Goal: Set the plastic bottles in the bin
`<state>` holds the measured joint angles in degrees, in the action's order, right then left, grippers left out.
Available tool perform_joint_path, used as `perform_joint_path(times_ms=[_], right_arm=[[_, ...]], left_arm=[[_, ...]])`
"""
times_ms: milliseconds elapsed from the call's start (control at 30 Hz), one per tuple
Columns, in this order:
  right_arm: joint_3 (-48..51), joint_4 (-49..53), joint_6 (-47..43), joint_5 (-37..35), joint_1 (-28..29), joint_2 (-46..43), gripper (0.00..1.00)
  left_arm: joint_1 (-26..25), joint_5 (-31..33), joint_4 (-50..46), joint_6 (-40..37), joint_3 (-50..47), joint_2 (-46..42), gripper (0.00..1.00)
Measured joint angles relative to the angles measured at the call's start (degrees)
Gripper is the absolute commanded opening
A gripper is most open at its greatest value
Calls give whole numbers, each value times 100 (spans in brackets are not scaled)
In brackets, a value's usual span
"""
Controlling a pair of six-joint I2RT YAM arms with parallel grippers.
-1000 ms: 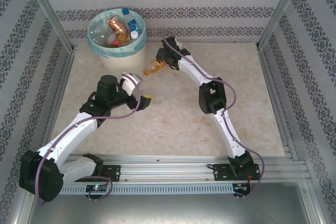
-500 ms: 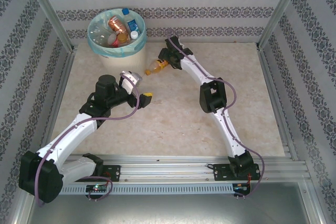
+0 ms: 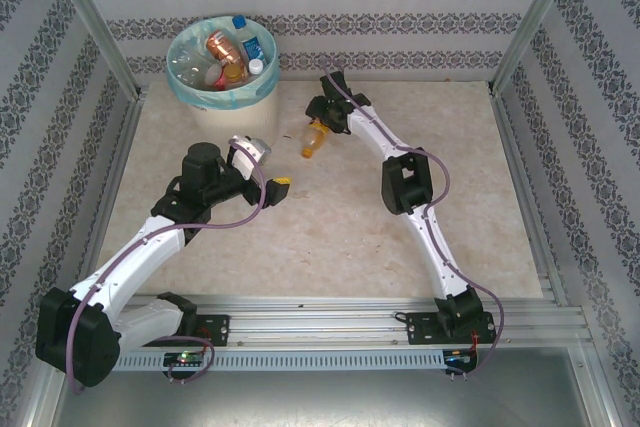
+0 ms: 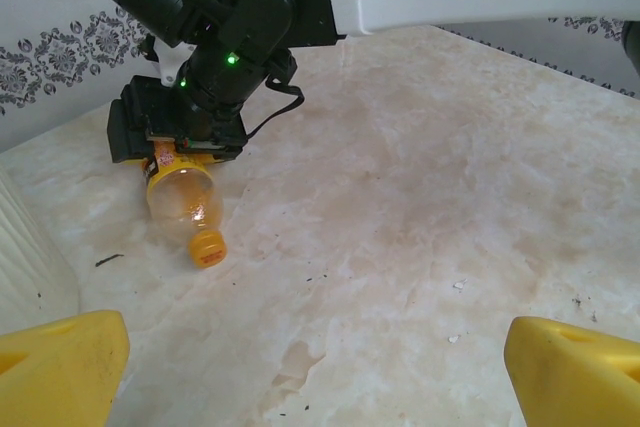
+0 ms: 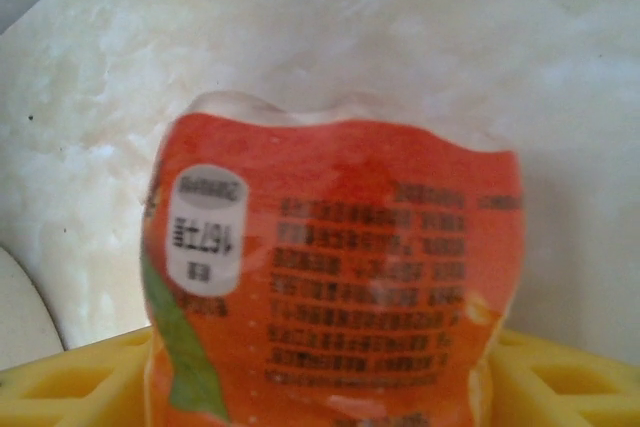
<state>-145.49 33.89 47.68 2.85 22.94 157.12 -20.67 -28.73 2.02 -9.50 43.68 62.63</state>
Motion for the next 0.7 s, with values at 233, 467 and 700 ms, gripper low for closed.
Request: perform_joint_path(times_ms=[233, 467, 700], right_arm=[[1565, -138, -356, 313, -109, -1005, 60], [4000, -1156, -741, 988, -186, -2811, 59], [6553, -3289, -826, 2297, -249, -4951, 58]], left_arm=[[0, 15, 2, 61, 0, -2, 100], [0, 26, 2, 632, 31, -11, 99], [0, -118, 142, 1617, 284, 50, 96]])
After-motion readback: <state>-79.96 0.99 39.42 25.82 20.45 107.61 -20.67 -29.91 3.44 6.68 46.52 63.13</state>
